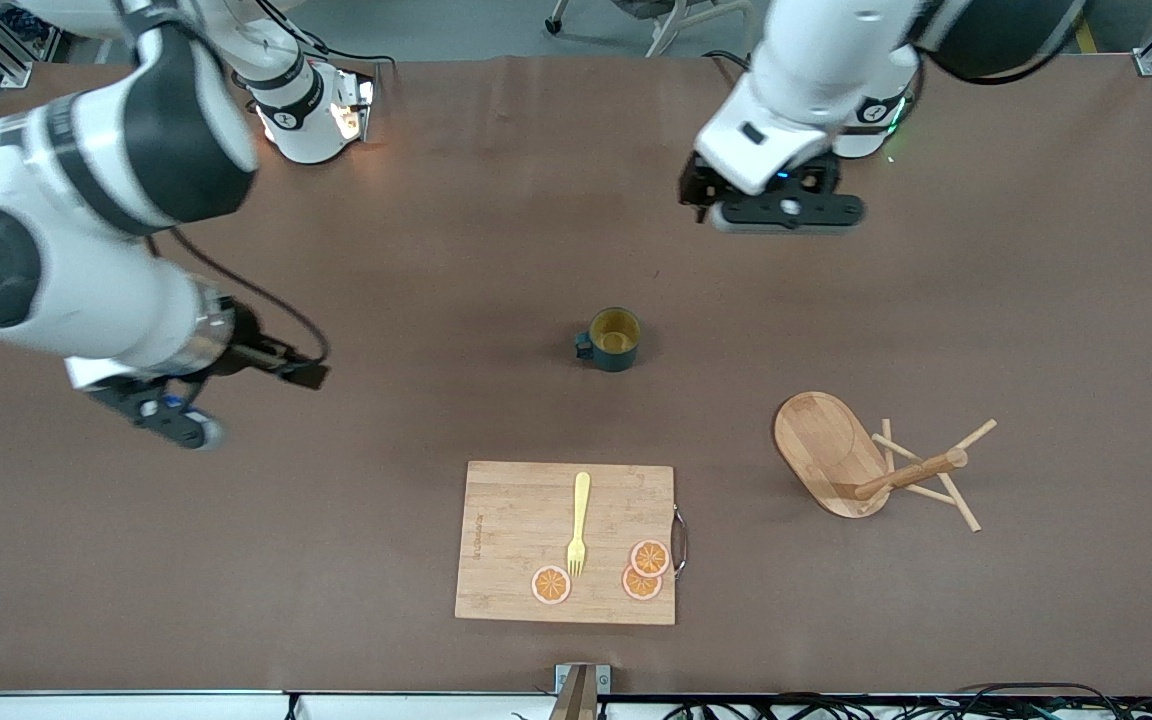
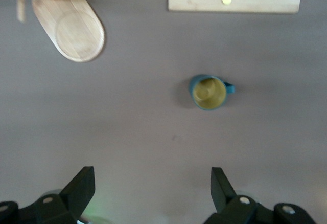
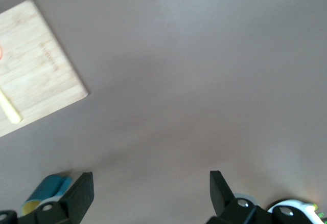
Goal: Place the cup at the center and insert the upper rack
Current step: 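Withdraw the right gripper while the left gripper moves above the mug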
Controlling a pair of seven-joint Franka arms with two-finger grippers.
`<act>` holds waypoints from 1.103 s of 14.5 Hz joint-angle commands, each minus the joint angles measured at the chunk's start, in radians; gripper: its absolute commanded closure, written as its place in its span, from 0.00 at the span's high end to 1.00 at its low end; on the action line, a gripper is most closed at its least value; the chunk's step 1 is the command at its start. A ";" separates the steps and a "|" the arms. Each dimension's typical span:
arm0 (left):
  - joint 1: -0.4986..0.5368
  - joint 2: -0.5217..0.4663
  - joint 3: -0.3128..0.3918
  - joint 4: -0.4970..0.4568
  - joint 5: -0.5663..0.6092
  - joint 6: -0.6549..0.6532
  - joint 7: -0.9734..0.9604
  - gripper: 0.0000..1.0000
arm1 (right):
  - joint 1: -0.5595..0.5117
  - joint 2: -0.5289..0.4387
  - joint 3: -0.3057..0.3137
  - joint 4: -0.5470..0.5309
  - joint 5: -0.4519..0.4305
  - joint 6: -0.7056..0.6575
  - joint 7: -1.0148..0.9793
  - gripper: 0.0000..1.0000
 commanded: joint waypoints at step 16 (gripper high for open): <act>-0.456 0.280 0.008 -0.125 0.277 0.355 -0.835 1.00 | -0.413 -0.289 0.127 -0.273 -0.092 0.175 -0.600 1.00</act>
